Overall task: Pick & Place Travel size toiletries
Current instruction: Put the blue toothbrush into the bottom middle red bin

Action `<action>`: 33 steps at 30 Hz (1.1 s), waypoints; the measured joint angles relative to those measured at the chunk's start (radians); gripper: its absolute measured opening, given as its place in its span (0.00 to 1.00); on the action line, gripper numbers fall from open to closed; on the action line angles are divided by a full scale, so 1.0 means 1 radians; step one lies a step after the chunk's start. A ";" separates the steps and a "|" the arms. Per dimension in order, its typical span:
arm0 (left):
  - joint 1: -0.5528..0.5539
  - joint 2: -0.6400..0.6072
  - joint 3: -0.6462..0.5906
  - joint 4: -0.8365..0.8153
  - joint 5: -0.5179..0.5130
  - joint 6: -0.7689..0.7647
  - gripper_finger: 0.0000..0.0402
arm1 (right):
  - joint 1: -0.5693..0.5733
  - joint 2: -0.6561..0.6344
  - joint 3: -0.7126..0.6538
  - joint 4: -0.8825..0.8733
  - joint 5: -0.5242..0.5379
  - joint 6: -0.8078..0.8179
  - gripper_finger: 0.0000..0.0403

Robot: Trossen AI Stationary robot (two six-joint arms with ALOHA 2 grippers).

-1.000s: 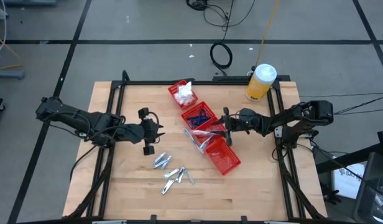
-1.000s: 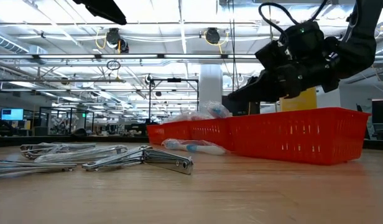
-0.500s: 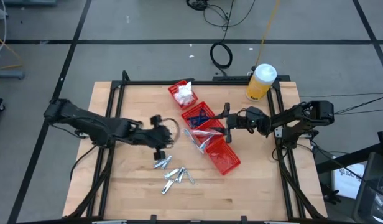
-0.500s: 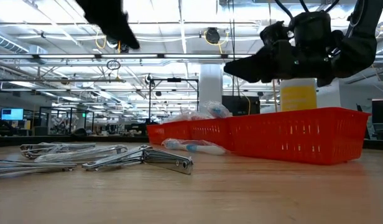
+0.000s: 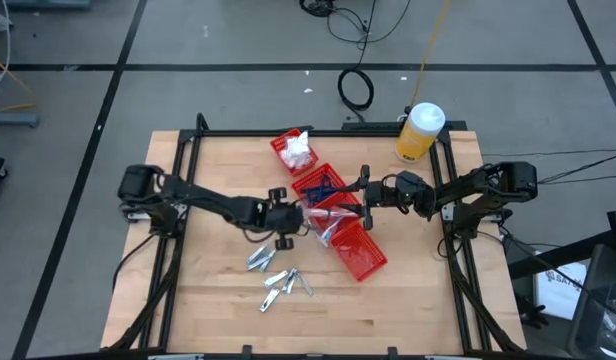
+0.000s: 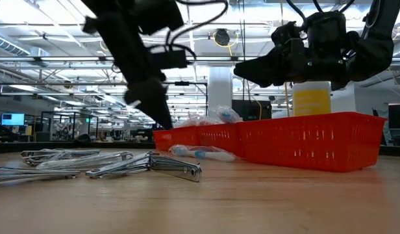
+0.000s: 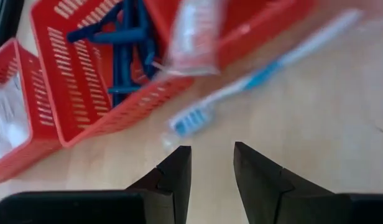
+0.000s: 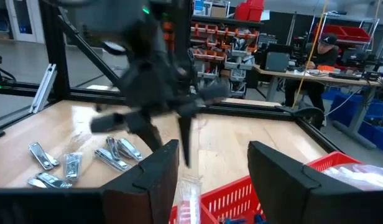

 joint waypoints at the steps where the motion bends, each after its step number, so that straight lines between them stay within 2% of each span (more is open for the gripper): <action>1: 0.015 0.012 0.000 0.026 0.010 0.002 0.30 | 0.000 0.000 0.000 0.001 0.000 0.000 0.44; 5: 0.063 0.054 0.000 0.134 0.115 0.056 0.30 | 0.000 0.000 0.000 0.000 0.000 -0.003 0.44; 8: 0.092 0.092 0.000 0.155 0.178 0.083 0.30 | 0.000 0.000 0.000 0.000 0.000 -0.002 0.44; 17: 0.141 0.162 0.003 0.175 0.230 0.122 0.30 | 0.000 0.000 0.000 -0.002 0.000 -0.004 0.43; 21: 0.143 0.154 0.005 0.120 0.349 0.160 0.30 | 0.000 0.000 0.000 -0.003 0.000 -0.005 0.43; 25: 0.132 0.152 0.004 0.007 0.498 0.126 0.30 | 0.000 0.000 0.000 -0.005 -0.001 -0.005 0.43; 28: 0.120 0.151 0.006 -0.106 0.570 0.107 0.30 | 0.000 0.000 0.000 -0.005 -0.001 -0.005 0.42; 30: 0.107 0.150 0.004 -0.152 0.572 0.117 0.30 | 0.000 0.000 0.000 -0.006 -0.001 -0.006 0.42; 33: 0.095 0.134 0.002 -0.132 0.518 0.107 0.30 | 0.000 0.000 0.000 -0.007 0.000 -0.010 0.42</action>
